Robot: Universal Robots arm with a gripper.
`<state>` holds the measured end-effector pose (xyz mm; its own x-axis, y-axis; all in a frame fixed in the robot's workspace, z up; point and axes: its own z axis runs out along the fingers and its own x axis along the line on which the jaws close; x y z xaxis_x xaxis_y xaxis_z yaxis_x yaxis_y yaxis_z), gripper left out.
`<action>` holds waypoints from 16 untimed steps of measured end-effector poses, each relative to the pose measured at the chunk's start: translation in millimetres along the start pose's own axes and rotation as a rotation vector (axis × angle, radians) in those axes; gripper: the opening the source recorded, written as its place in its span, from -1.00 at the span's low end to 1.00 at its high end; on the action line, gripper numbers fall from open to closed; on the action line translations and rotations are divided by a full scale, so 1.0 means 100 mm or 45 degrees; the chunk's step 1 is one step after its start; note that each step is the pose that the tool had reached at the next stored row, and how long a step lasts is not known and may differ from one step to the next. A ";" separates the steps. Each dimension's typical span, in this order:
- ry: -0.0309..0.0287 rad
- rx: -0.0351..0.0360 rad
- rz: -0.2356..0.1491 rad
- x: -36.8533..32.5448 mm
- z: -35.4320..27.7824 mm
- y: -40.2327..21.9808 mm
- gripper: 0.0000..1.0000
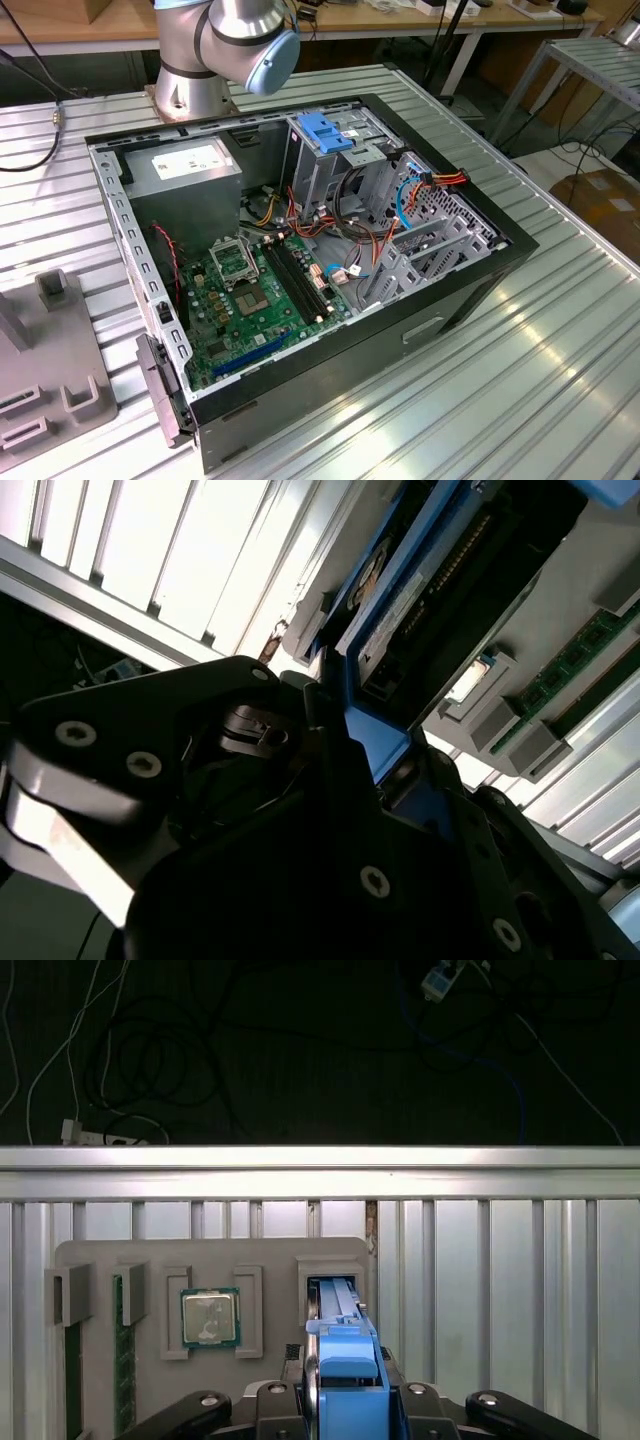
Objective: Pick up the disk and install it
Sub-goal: 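Pick up the disk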
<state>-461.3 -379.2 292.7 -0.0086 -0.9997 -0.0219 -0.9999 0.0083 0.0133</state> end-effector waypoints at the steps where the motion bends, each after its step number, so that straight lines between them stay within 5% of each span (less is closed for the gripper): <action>1: 0.0000 0.0000 0.000 0.000 0.000 0.000 -0.25; 16: -0.0005 0.0009 0.039 0.000 0.001 0.000 -0.25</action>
<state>-461.3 -379.2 292.5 -0.0391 -0.9990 -0.0220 -0.9992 0.0388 0.0133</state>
